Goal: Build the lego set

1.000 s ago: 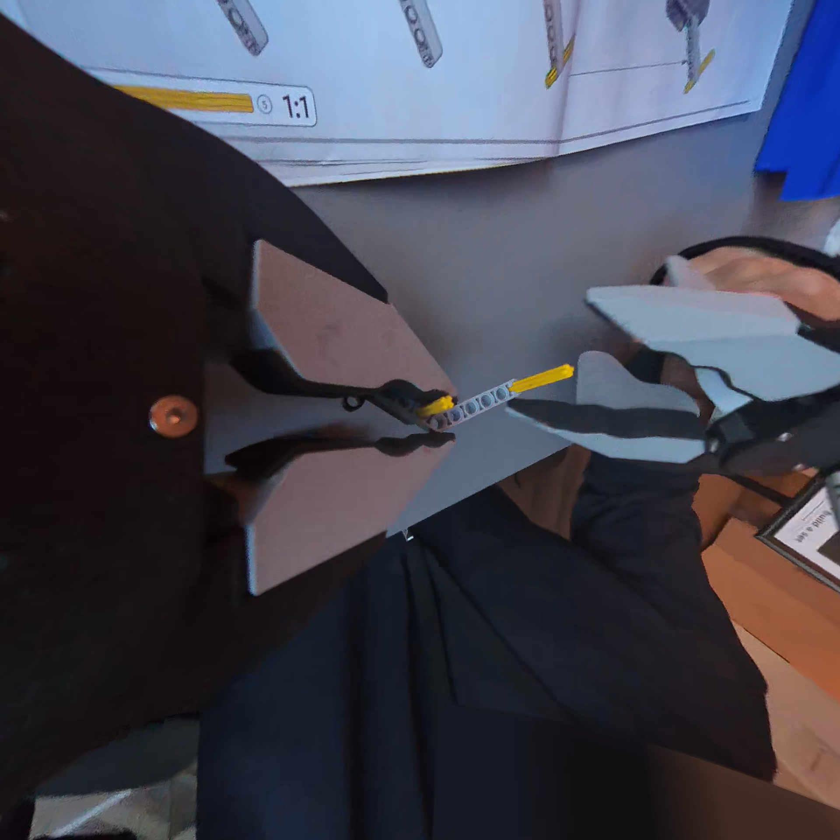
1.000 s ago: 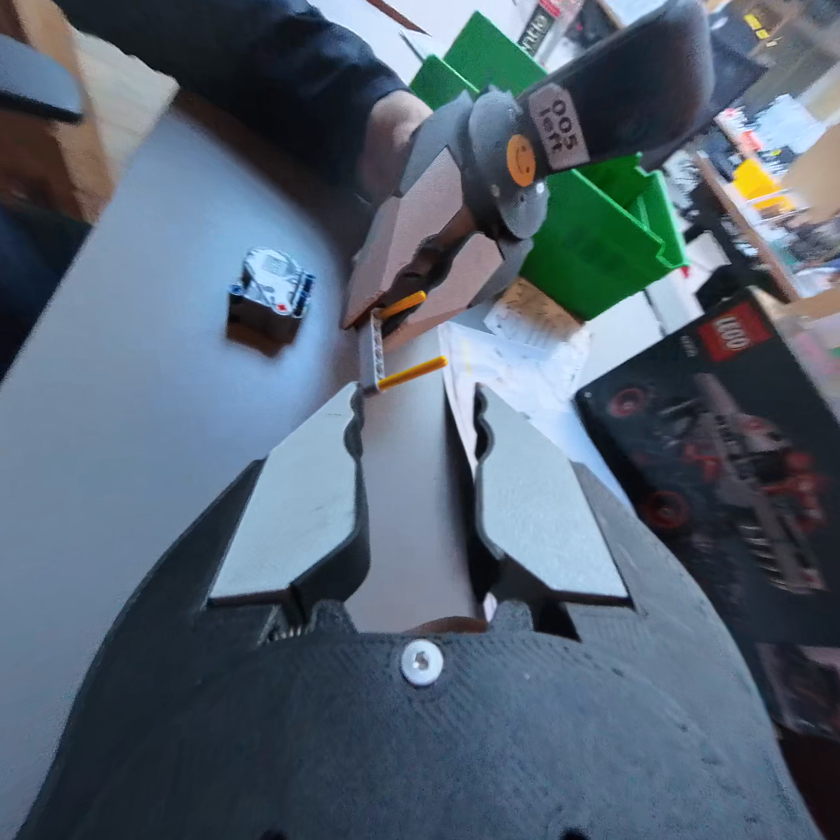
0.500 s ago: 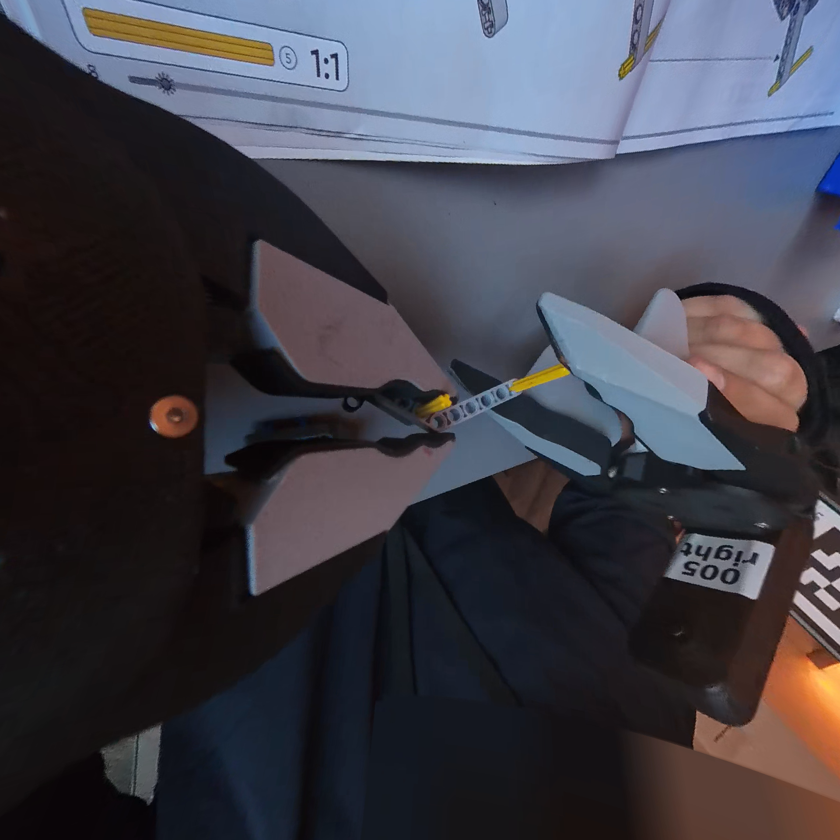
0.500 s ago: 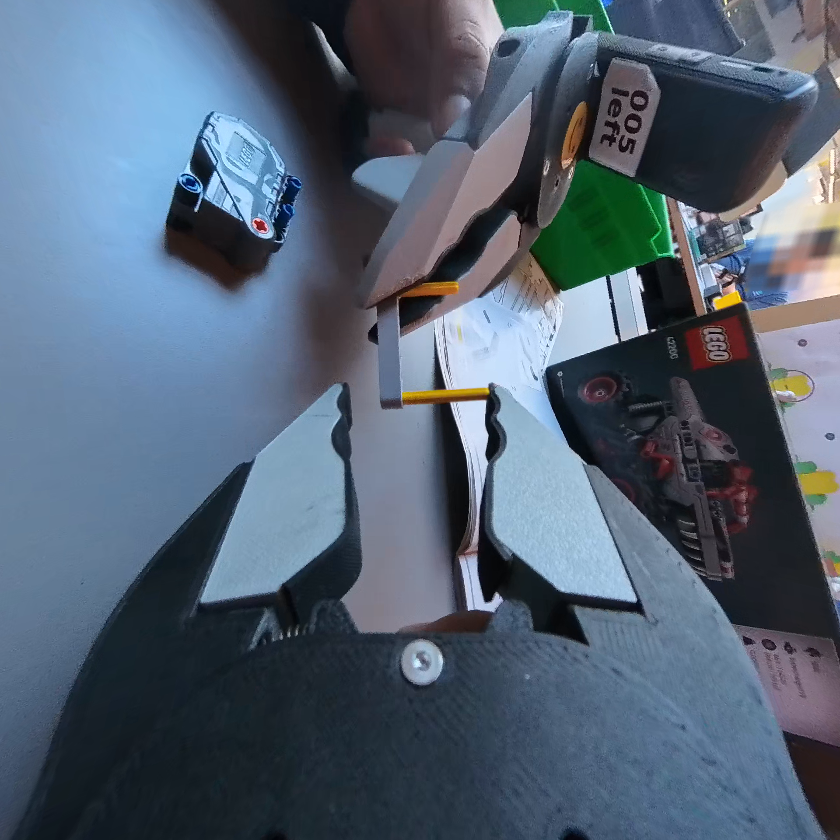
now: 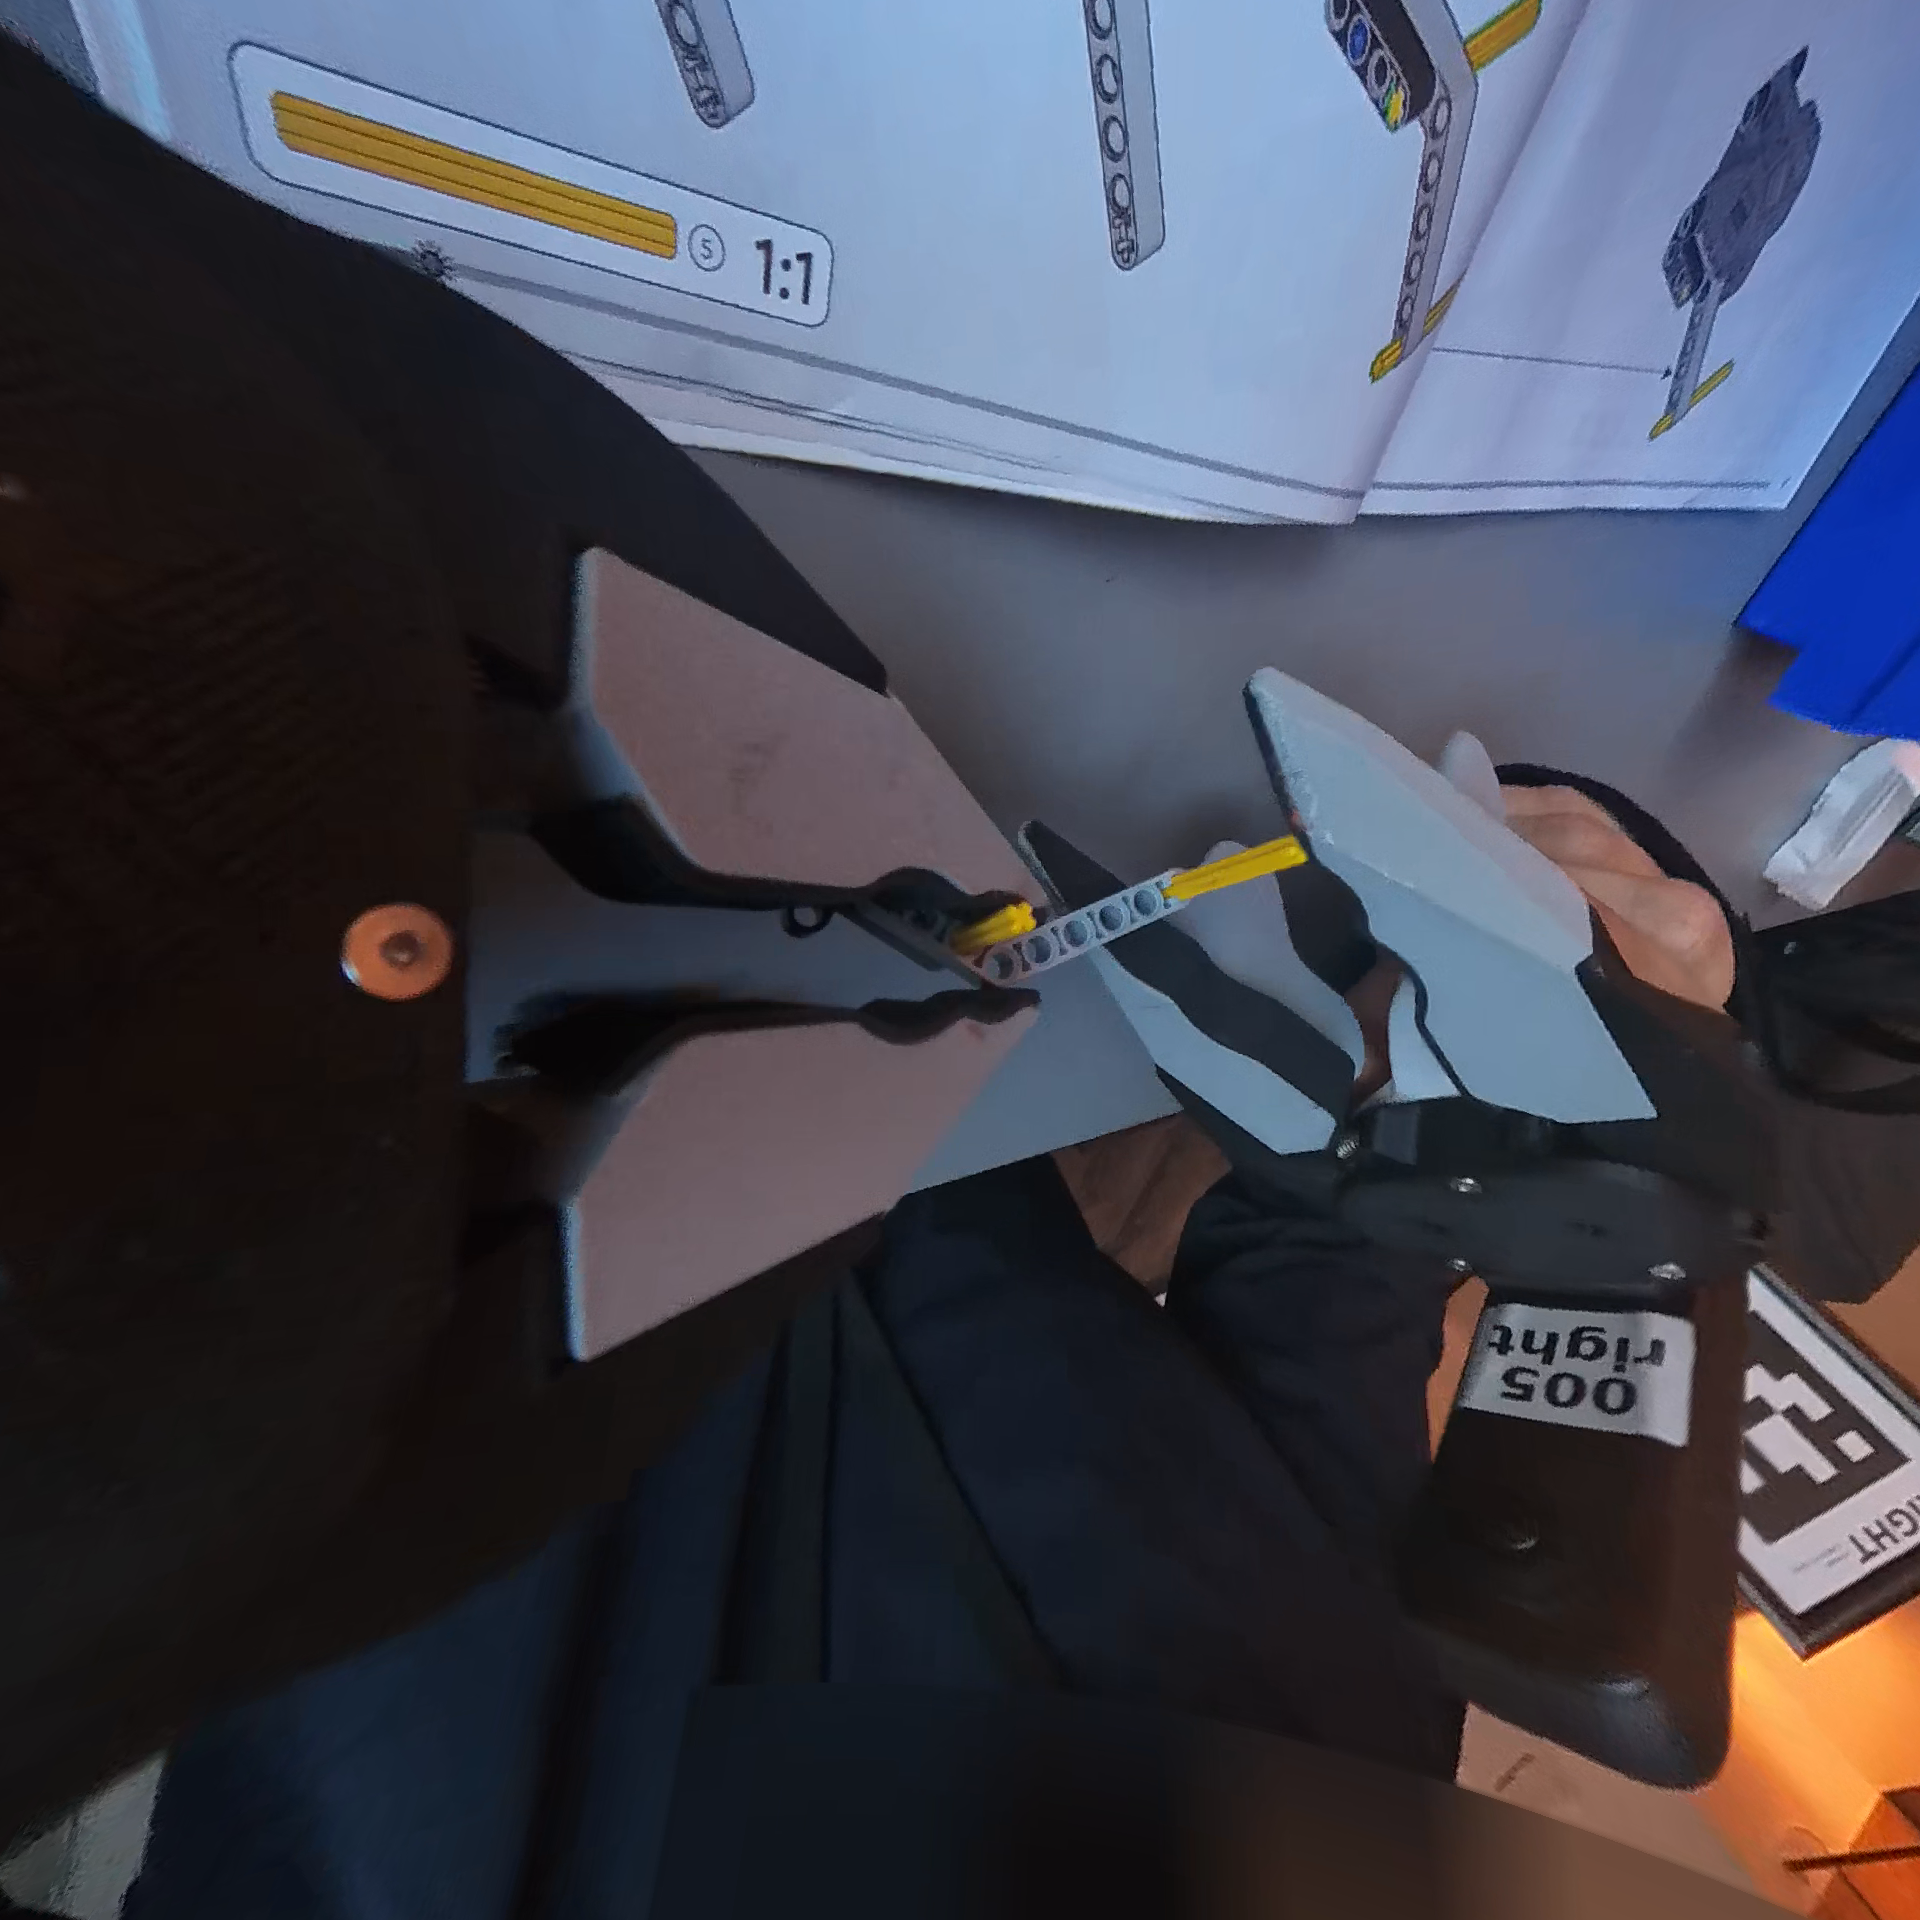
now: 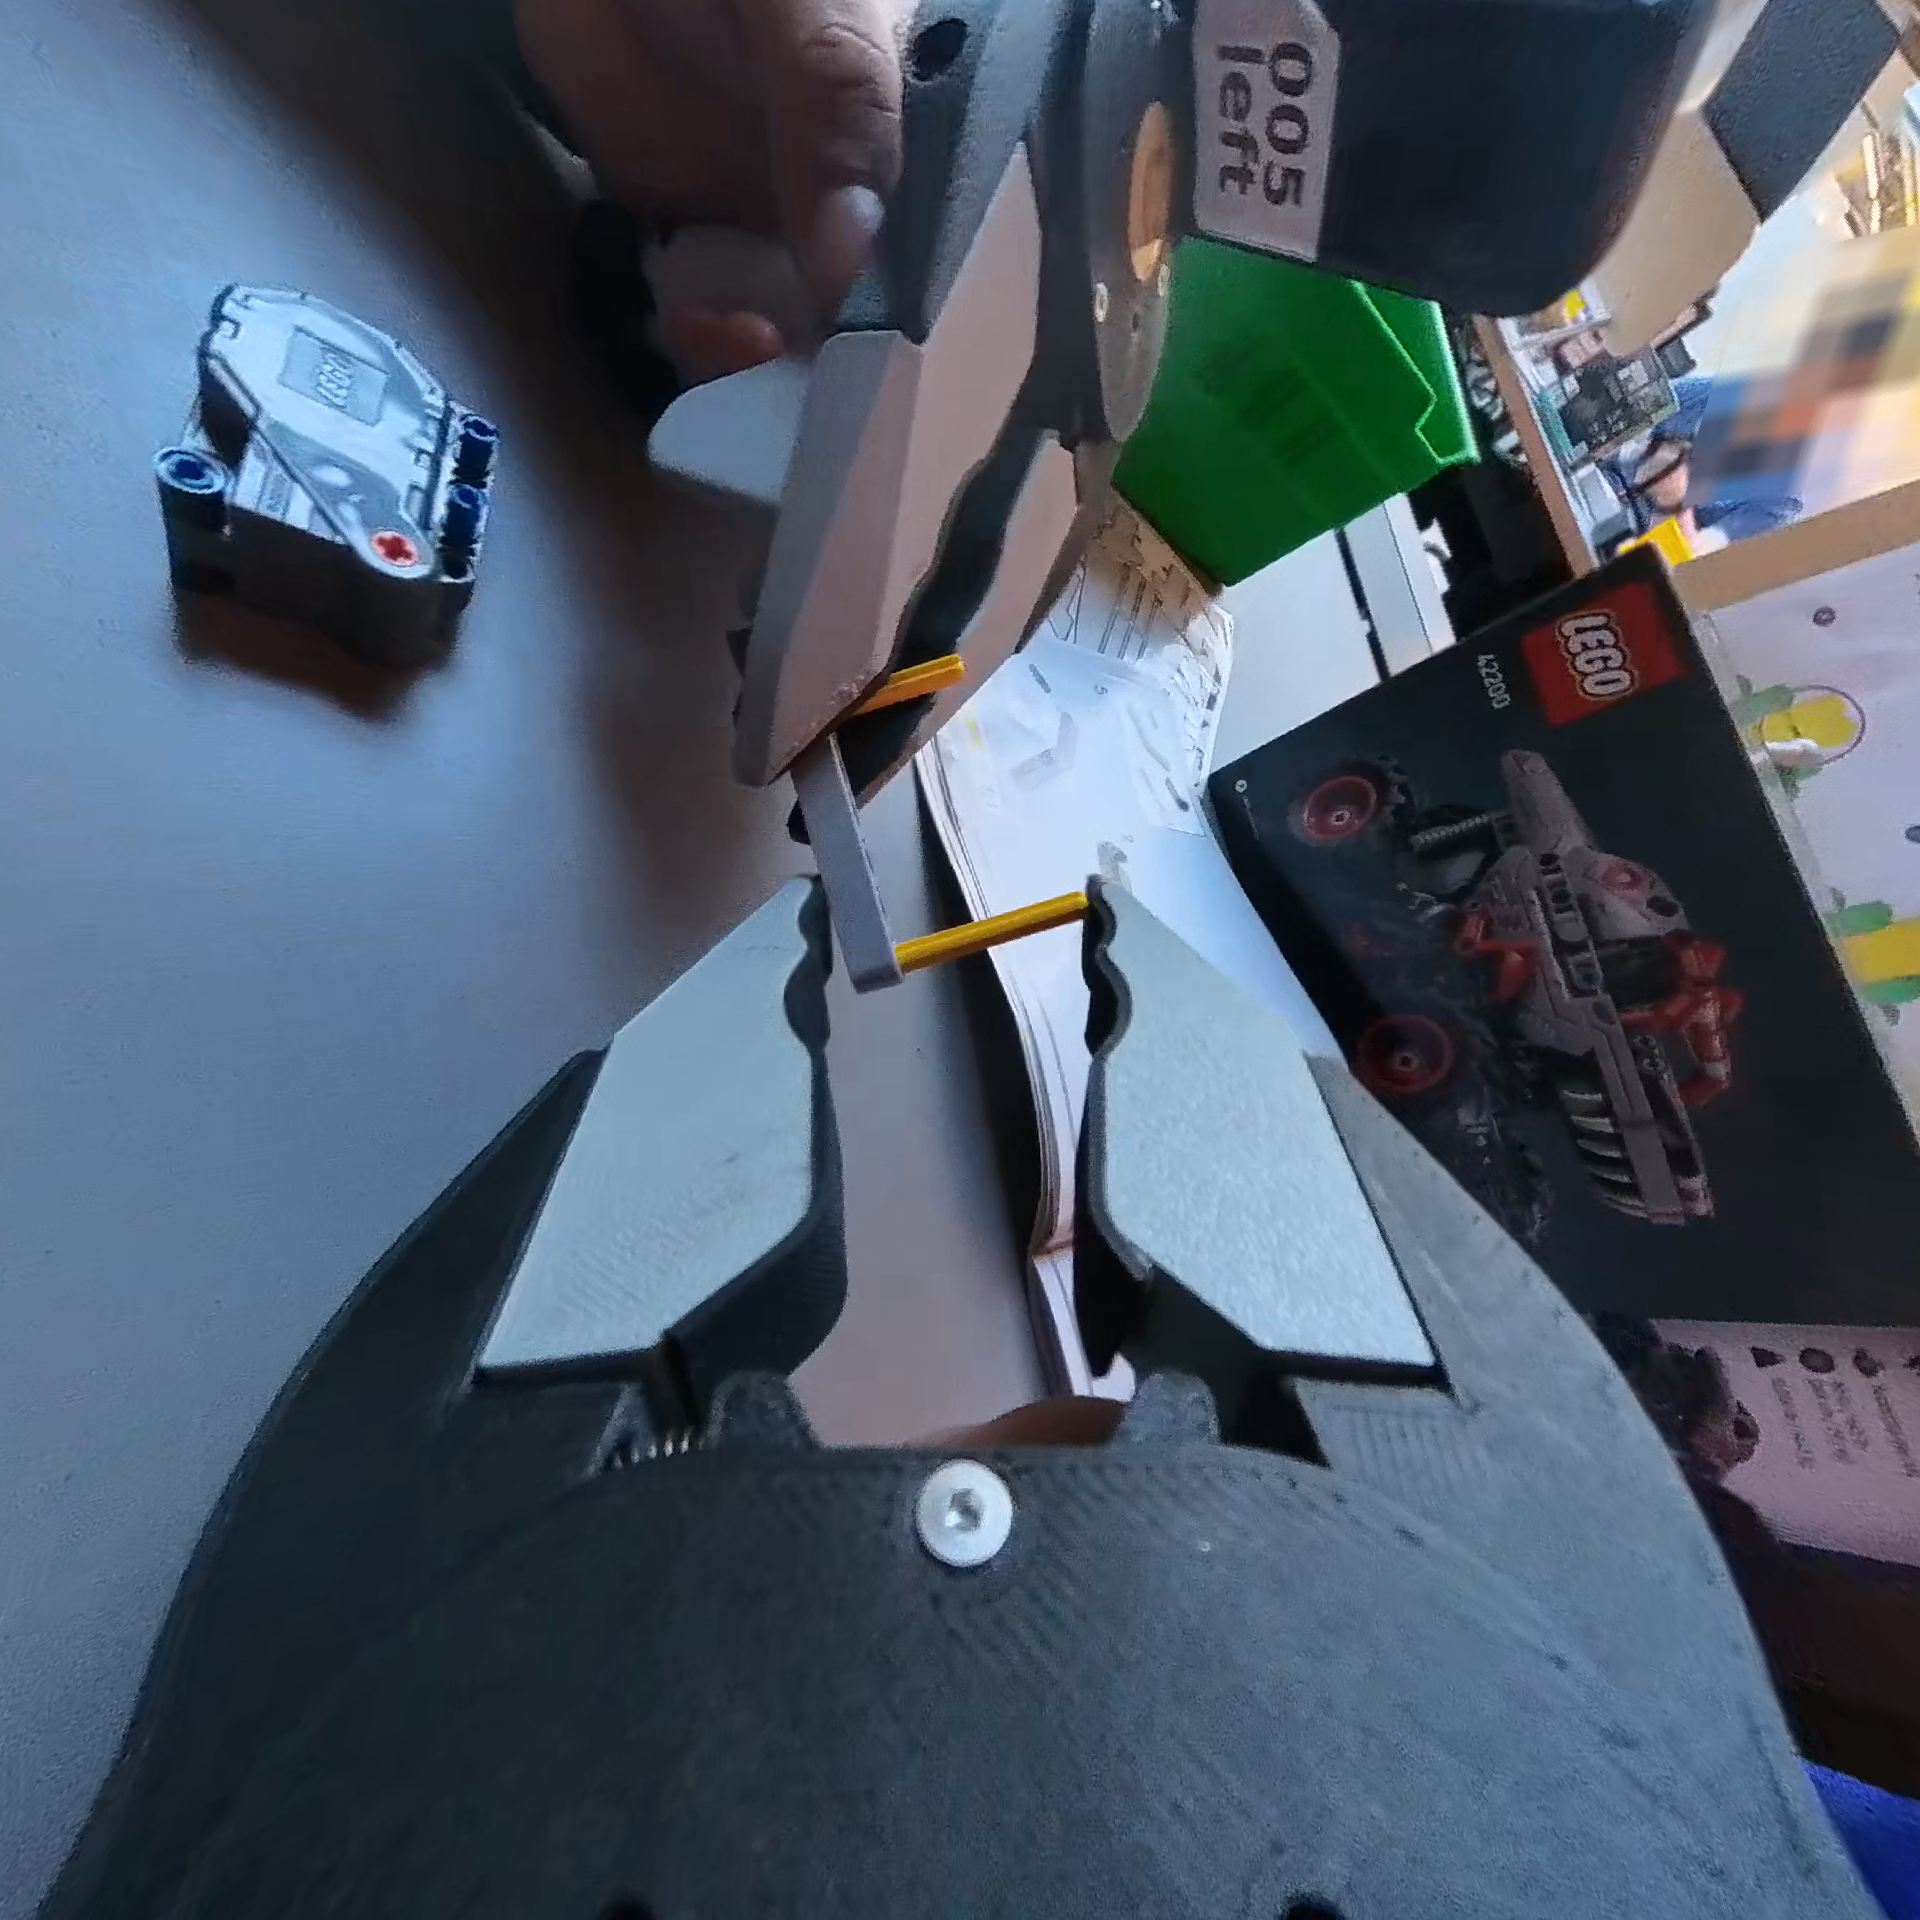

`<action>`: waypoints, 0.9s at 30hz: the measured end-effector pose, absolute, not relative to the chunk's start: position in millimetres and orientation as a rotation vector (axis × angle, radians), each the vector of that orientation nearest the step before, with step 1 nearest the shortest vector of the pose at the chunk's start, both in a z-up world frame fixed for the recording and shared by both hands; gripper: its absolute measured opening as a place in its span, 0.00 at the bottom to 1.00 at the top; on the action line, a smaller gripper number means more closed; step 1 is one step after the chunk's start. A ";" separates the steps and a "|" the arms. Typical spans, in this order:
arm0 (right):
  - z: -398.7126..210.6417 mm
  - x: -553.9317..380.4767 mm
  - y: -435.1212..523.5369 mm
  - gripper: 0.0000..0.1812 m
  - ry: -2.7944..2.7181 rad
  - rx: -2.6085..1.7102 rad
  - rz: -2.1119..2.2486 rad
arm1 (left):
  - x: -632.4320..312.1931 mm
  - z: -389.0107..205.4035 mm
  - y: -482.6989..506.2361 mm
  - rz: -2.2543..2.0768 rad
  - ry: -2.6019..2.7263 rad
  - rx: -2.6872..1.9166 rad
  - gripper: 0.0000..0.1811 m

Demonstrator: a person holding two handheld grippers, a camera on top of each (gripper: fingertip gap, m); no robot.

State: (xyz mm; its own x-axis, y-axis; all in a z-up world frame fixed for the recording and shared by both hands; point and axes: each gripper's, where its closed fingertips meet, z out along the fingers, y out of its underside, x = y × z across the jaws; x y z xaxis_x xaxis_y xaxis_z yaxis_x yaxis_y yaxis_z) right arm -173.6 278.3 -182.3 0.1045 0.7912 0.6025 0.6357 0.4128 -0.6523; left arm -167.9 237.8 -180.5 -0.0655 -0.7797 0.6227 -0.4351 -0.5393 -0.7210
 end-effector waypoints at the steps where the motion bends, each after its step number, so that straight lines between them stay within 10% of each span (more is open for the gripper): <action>1: -183.6 -173.2 280.0 0.25 -1.595 -1.302 0.178 | -167.6 -181.7 238.9 -1.632 1.297 -1.926 0.05; 27: -196.0 -168.7 285.0 0.23 -1.654 -1.310 0.011 | -165.2 -194.3 239.2 -1.558 1.293 -1.988 0.05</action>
